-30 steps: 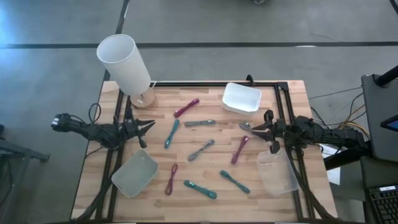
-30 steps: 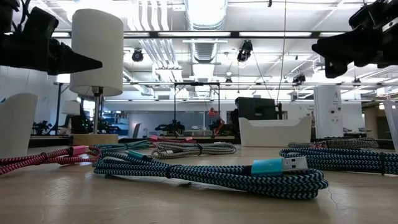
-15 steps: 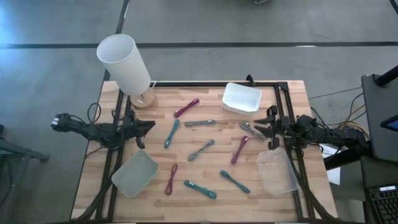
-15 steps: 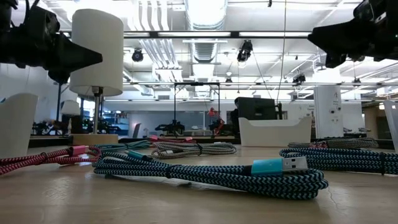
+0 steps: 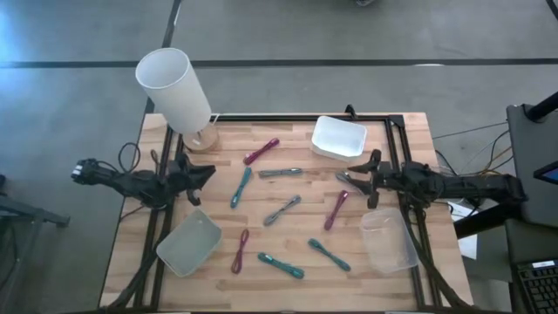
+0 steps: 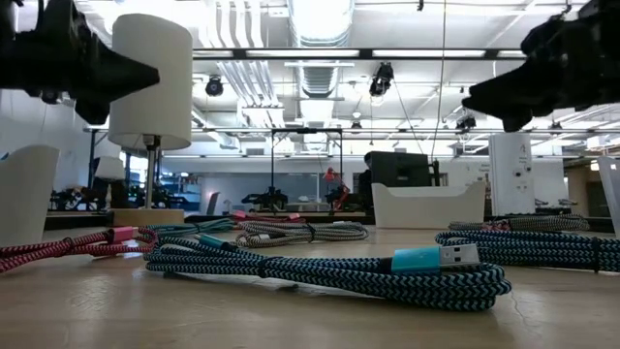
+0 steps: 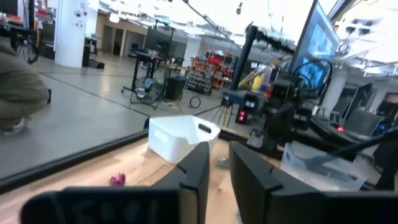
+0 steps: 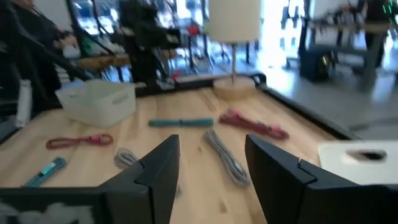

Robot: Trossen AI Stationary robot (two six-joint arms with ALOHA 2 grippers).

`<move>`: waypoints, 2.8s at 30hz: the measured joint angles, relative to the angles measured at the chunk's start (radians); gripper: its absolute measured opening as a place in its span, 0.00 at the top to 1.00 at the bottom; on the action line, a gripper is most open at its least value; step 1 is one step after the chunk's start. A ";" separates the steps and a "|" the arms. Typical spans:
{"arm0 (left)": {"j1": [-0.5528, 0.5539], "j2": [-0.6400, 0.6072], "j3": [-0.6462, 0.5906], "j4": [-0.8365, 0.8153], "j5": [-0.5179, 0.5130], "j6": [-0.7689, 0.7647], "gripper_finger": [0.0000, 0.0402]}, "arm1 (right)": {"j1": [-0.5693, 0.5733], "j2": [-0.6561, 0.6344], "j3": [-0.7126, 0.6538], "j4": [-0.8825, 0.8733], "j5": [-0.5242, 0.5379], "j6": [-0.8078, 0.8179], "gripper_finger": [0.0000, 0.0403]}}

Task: Pick & Place USB Port
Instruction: Put the top right white patterned charger cable into the white bin

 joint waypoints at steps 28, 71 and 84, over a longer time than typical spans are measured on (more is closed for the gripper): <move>0.018 0.007 0.169 -0.045 -0.062 0.204 0.51 | -0.003 0.647 0.445 -0.814 0.102 0.433 0.55; 0.021 0.505 0.414 -0.274 -0.230 -0.051 0.52 | -0.081 1.002 0.498 -0.841 0.078 0.518 0.92; 0.021 0.504 0.414 -0.273 -0.251 -0.052 0.52 | -0.067 0.852 0.654 -0.914 0.098 0.494 0.95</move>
